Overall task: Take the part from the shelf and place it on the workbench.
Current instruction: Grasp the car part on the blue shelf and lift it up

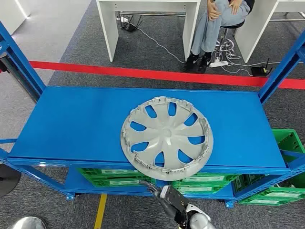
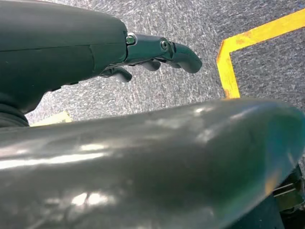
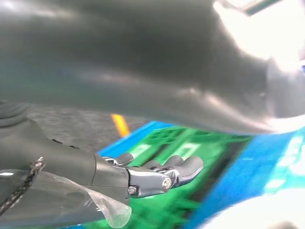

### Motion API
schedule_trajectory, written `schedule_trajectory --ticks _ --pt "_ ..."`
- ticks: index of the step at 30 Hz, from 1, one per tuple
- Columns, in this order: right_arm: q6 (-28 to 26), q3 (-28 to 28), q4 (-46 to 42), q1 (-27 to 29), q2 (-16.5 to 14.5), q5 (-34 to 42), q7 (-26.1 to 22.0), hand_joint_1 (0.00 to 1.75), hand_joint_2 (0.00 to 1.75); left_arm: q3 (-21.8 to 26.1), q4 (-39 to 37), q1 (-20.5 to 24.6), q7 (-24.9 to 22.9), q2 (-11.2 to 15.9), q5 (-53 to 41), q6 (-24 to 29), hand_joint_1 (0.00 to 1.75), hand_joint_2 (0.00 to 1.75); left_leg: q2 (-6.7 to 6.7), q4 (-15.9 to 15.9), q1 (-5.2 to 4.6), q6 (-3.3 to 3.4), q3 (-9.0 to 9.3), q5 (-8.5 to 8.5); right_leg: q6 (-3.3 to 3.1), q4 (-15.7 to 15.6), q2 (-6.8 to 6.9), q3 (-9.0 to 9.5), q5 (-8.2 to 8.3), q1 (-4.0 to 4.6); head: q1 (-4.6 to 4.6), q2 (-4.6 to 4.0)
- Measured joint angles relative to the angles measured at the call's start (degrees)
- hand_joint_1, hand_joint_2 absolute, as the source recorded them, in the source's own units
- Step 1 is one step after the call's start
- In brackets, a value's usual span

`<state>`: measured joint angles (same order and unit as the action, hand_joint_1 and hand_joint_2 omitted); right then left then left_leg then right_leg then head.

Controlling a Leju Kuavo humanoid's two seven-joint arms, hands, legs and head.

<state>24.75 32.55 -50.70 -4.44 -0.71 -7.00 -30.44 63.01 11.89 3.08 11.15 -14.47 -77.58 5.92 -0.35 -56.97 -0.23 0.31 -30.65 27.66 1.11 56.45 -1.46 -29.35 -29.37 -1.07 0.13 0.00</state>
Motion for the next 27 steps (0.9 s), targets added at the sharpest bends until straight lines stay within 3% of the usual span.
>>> schedule_trajectory --ticks 15,27 --pt "5.49 16.61 -21.49 -2.5 5.5 13.61 -3.31 0.0 0.0 -0.02 -0.2 0.02 0.33 -0.31 -1.05 0.38 0.0 0.0 0.0 0.0 0.0 0.0 0.0 0.0 0.0 0.0 0.0 -0.01 0.0 0.0 0.0 0.0" --pt "11.06 24.06 -37.47 -5.04 7.85 21.48 -6.4 0.0 0.0 -0.04 -0.26 0.06 1.07 -0.8 -1.58 1.11 0.0 0.0 0.0 0.0 0.0 0.0 0.01 0.0 0.0 0.0 -0.01 -0.01 0.0 0.0 0.0 0.0"
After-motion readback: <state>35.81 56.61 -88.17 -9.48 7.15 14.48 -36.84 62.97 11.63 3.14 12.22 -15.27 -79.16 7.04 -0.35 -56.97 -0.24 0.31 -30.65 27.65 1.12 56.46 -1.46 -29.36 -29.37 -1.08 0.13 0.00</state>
